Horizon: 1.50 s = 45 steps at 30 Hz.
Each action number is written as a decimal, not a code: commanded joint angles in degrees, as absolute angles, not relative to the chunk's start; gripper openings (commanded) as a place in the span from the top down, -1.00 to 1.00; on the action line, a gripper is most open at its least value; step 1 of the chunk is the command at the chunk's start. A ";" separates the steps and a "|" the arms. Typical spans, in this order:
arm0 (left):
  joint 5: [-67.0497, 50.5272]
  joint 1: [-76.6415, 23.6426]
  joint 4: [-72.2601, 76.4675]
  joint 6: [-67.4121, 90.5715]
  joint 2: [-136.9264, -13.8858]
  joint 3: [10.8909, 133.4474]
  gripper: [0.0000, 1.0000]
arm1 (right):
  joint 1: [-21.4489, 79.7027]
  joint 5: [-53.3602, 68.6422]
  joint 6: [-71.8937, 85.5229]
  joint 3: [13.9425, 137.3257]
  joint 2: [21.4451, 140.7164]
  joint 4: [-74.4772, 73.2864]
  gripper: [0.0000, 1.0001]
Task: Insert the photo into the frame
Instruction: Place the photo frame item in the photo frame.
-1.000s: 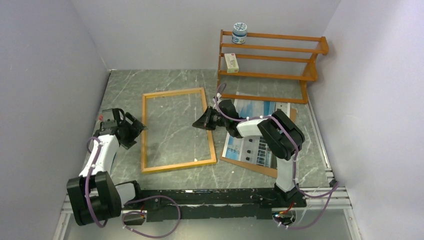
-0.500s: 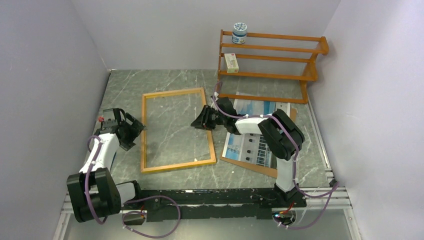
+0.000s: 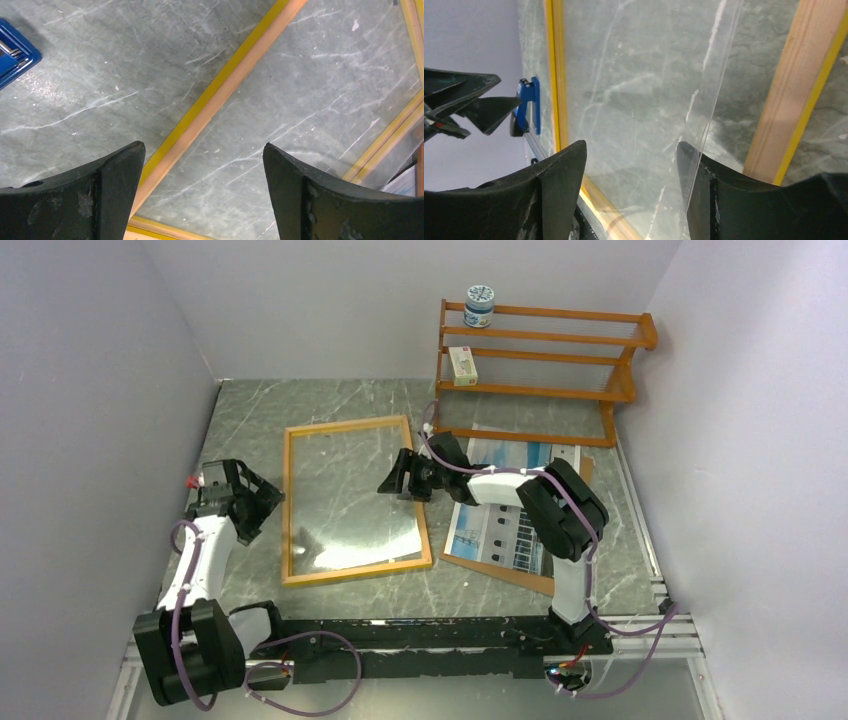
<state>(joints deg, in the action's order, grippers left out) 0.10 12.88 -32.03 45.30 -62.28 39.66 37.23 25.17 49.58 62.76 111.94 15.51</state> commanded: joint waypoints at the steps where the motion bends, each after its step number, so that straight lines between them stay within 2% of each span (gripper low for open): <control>1: 2.05 12.79 -35.94 45.12 -60.81 43.36 -0.87 | 37.53 20.90 45.64 64.82 108.19 12.06 -0.42; 8: 3.19 12.80 -43.25 40.65 -59.92 51.97 -0.88 | 37.56 15.19 42.76 66.68 105.90 3.07 -0.48; 20: -0.04 12.74 -40.79 41.71 -60.36 48.04 -0.88 | 37.54 15.06 41.14 66.88 105.59 2.28 -0.48; 30: -4.78 12.74 -38.32 42.14 -60.71 41.51 -0.88 | 37.56 12.97 39.60 68.78 106.20 -4.89 -0.16; 33: -5.73 12.74 -37.54 42.56 -60.66 39.90 -0.88 | 37.53 11.86 39.15 69.29 106.68 -7.26 -0.12; 37: -6.05 12.75 -36.70 42.72 -60.98 38.86 -0.88 | 37.83 8.02 37.79 68.96 105.38 -9.62 -0.22; 45: -4.96 12.75 -35.75 42.18 -62.23 38.14 -0.87 | 37.93 1.83 34.89 68.59 102.39 -13.52 -0.29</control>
<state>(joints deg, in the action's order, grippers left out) -4.93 12.88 -37.80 42.63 -61.69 38.79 37.78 6.72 37.43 67.44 105.54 -10.79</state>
